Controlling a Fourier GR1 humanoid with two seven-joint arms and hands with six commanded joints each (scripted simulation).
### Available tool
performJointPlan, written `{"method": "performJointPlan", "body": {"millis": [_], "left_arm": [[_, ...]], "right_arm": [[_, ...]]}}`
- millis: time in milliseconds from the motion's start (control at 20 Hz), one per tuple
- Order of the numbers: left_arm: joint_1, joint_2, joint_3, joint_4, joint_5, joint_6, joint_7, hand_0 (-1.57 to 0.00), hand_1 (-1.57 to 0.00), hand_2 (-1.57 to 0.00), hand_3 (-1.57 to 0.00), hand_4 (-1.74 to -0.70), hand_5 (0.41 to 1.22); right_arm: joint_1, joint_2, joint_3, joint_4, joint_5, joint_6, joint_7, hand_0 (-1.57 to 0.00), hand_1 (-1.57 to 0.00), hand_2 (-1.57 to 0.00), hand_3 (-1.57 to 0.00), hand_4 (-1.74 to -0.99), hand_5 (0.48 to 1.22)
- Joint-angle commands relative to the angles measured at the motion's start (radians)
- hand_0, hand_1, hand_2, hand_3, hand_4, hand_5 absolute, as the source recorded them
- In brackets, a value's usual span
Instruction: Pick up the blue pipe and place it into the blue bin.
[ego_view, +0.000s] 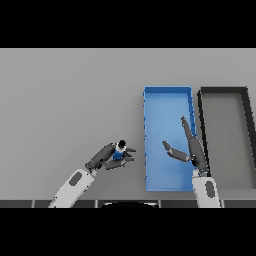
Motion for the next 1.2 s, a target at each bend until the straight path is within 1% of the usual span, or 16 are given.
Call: {"method": "performJointPlan", "body": {"millis": [0, 50, 100, 150, 200, 300, 450, 500, 600, 700, 750, 850, 950, 1000, 1100, 1150], "left_arm": [[-0.007, -0.010, 0.004, -0.008, 0.006, 0.000, 0.003, -1.47, -1.49, -1.50, -1.49, -1.50, 1.191], [-0.005, -0.015, 0.002, -0.029, 0.008, -0.002, -0.007, -1.49, -1.51, -1.52, -1.51, -1.49, 1.197], [-0.010, -0.024, 0.009, -0.042, 0.007, 0.002, -0.031, -1.51, -1.52, -1.53, -1.52, -1.49, 1.202], [-0.017, -0.041, 0.013, -0.059, 0.016, 0.003, -0.048, -1.52, -1.53, -1.54, -1.53, -1.48, 1.206], [-0.019, -0.045, 0.012, -0.080, 0.016, 0.001, -0.055, -1.53, -1.54, -1.54, -1.54, -1.48, 1.209], [-0.035, -0.058, 0.015, -0.105, 0.013, 0.004, -0.028, -1.55, -1.55, -1.55, -1.55, -1.48, 1.213], [-0.058, -0.052, 0.020, -0.161, 0.010, -0.008, 0.020, -1.56, -1.56, -1.56, -1.56, -1.47, 1.217], [-0.069, -0.066, 0.017, -0.159, 0.004, -0.008, 0.045, -1.56, -1.56, -1.56, -1.56, -1.47, 1.218], [-0.085, -0.074, 0.022, -0.169, 0.001, -0.017, 0.077, -1.56, -1.57, -1.57, -1.57, -1.47, 1.219], [-0.093, -0.077, 0.031, -0.178, 0.013, -0.038, 0.090, -1.57, -1.57, -1.57, -1.57, -1.47, 1.220], [-0.097, -0.087, 0.026, -0.173, 0.006, -0.043, 0.100, -1.57, -1.57, -1.57, -1.57, -1.47, 1.220], [-0.080, -0.078, 0.029, -0.188, 0.003, -0.055, 0.097, -1.57, -1.57, -1.57, -1.57, -1.47, 1.220], [-0.076, -0.088, 0.030, -0.182, -0.007, -0.060, 0.111, -1.57, -1.57, -1.57, -1.57, -1.47, 1.220], [-0.067, -0.093, 0.024, -0.181, -0.016, -0.063, 0.101, -1.57, -1.57, -1.57, -1.57, -1.47, 1.220], [-0.063, -0.094, 0.036, -0.185, -0.021, -0.066, 0.096, -1.57, -1.57, -1.57, -1.57, -1.47, 1.220], [-0.070, -0.099, 0.040, -0.182, -0.024, -0.069, 0.090, -1.57, -1.57, -1.57, -1.57, -1.47, 1.220]], "right_arm": [[0.006, -0.004, 0.000, -0.003, 0.000, 0.004, -0.010, 0.00, 0.00, 0.00, 0.00, -1.166, 0.556], [0.013, 0.002, 0.009, -0.004, 0.007, 0.002, -0.011, 0.00, 0.00, 0.00, 0.00, -1.160, 0.554], [0.011, -0.008, -0.001, -0.003, 0.001, 0.006, -0.009, 0.00, 0.00, 0.00, 0.00, -1.158, 0.552], [-0.004, 0.000, 0.004, -0.005, 0.006, 0.000, 0.009, 0.00, 0.00, 0.00, 0.00, -1.154, 0.550], [-0.010, -0.003, -0.004, 0.011, 0.004, -0.002, 0.012, 0.00, 0.00, 0.00, 0.00, -1.151, 0.550], [-0.012, 0.000, 0.005, 0.011, 0.022, -0.011, 0.006, 0.00, 0.00, 0.00, 0.00, -1.138, 0.552], [-0.002, -0.006, 0.005, 0.013, 0.024, -0.007, -0.013, 0.00, 0.00, 0.00, 0.00, -1.129, 0.561], [-0.001, -0.014, -0.003, 0.009, 0.021, -0.006, -0.013, 0.00, 0.00, 0.00, 0.00, -1.128, 0.564], [-0.004, -0.008, 0.004, 0.012, 0.027, -0.008, -0.011, 0.00, 0.00, 0.00, 0.00, -1.124, 0.569], [0.003, -0.014, 0.001, 0.017, 0.025, -0.004, -0.019, 0.00, 0.00, 0.00, 0.00, -1.124, 0.574], [0.006, -0.010, -0.001, 0.019, 0.026, -0.009, -0.022, 0.00, 0.00, 0.00, 0.00, -1.124, 0.578], [0.019, 0.001, -0.002, 0.014, 0.026, -0.021, -0.034, 0.00, 0.00, 0.00, 0.00, -1.122, 0.578], [0.033, 0.014, -0.003, 0.005, 0.025, -0.035, -0.041, 0.00, 0.00, 0.00, 0.00, -1.123, 0.578], [0.040, 0.021, 0.001, -0.005, 0.026, -0.040, -0.036, 0.00, 0.00, 0.00, 0.00, -1.133, 0.578], [0.040, 0.025, -0.005, -0.012, 0.027, -0.051, -0.032, 0.00, 0.00, 0.00, 0.00, -1.185, 0.578], [0.047, 0.026, -0.007, -0.006, 0.025, -0.052, -0.042, 0.00, 0.00, 0.00, 0.00, -1.191, 0.577]]}}
